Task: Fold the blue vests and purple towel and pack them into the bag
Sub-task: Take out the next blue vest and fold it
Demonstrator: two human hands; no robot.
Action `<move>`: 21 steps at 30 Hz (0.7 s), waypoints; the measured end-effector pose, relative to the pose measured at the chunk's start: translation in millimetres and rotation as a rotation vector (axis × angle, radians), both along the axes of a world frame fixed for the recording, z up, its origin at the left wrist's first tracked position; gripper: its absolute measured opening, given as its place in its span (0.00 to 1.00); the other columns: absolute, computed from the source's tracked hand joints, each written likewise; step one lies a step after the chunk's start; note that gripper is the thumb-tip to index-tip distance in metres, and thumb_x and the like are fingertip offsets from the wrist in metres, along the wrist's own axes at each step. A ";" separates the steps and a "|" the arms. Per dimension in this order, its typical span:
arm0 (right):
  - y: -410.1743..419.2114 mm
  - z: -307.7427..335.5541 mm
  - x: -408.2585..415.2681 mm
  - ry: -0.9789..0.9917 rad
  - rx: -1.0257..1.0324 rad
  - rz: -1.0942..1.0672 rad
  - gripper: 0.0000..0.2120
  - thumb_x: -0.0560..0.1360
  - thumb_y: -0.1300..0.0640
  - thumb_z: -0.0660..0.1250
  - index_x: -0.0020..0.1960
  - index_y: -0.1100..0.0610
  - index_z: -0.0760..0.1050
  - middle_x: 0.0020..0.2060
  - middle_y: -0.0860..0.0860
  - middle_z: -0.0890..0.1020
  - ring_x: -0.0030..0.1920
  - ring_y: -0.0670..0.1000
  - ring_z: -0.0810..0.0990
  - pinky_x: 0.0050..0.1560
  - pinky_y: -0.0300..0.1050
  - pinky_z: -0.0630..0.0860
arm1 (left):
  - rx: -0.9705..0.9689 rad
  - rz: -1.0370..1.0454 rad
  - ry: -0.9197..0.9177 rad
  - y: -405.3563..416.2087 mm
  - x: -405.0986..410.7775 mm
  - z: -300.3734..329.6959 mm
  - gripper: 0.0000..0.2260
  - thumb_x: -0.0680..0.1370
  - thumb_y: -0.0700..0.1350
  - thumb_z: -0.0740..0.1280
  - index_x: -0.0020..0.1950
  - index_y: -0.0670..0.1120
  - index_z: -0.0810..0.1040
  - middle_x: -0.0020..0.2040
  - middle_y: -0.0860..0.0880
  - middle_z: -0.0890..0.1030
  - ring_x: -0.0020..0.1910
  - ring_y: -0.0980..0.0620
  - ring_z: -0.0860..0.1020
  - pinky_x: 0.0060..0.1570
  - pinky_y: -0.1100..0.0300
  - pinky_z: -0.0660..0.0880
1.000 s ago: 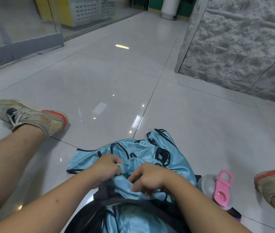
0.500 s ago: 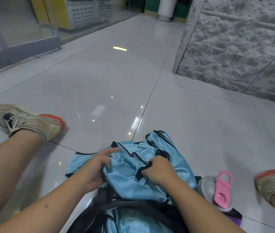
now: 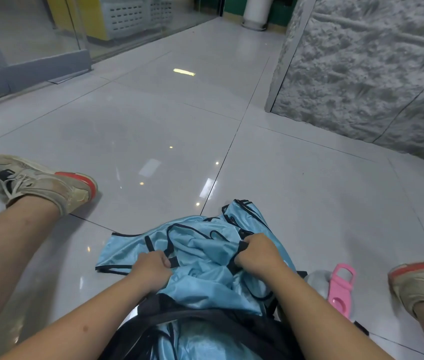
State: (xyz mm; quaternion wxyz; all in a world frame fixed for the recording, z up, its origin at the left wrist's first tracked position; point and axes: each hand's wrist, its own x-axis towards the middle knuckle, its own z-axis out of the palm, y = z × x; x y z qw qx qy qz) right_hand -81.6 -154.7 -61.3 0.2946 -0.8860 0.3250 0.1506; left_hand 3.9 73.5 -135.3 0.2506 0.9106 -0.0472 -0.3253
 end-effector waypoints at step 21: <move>14.2 -28.5 -2.2 -0.067 -0.123 0.017 0.08 0.81 0.50 0.69 0.52 0.53 0.83 0.44 0.49 0.84 0.41 0.50 0.80 0.42 0.45 0.78 | -0.693 0.294 -0.053 8.1 21.9 41.9 0.23 0.73 0.26 0.70 0.47 0.56 0.88 0.49 0.52 0.88 0.49 0.47 0.86 0.50 0.52 0.83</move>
